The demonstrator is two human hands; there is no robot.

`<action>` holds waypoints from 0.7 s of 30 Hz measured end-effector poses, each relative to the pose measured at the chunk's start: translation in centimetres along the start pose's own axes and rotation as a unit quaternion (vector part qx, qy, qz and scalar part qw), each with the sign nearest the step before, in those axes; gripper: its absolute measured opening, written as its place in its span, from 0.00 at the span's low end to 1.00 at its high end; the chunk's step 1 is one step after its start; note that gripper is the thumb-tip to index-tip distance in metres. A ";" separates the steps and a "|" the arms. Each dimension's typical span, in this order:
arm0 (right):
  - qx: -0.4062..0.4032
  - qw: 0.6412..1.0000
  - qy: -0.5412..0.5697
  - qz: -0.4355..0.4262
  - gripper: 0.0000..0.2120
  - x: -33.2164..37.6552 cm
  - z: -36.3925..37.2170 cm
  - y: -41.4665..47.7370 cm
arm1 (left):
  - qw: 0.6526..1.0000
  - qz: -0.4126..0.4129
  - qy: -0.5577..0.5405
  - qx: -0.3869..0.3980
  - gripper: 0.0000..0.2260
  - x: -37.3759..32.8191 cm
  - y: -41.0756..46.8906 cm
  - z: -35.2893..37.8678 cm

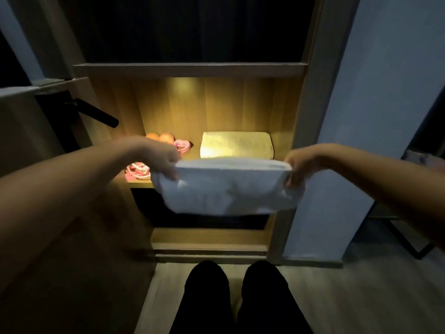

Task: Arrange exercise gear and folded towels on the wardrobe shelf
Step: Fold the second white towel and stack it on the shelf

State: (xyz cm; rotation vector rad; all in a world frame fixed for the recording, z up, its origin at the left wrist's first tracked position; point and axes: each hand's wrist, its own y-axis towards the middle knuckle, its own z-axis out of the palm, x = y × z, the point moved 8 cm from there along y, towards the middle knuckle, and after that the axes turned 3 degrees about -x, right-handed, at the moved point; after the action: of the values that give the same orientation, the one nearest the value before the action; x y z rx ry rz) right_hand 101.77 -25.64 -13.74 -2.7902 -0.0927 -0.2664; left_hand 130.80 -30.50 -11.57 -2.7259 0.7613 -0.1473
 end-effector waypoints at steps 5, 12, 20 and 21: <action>0.251 0.955 0.152 0.030 0.14 -0.8 4.7 -2.9 | 0.939 -0.038 -0.250 0.236 0.16 0.6 -3.8 6.1; 0.287 0.938 0.196 -0.006 0.18 0.2 2.3 -7.0 | 0.919 -0.023 -0.301 0.254 0.19 -0.3 -7.6 3.4; 0.308 0.910 0.274 0.032 0.22 -2.1 5.3 -8.4 | 0.881 -0.080 -0.391 0.253 0.17 -0.9 -7.8 6.2; 0.284 0.911 0.294 0.051 0.22 -2.9 7.0 -7.6 | 0.889 -0.098 -0.383 0.231 0.17 -0.5 -6.9 8.1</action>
State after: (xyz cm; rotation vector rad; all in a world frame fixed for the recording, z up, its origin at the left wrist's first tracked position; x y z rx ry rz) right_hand 99.40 -16.24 -18.34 -2.0319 0.1078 -0.8815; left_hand 135.16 -22.51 -17.06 -2.1124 0.1779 0.5972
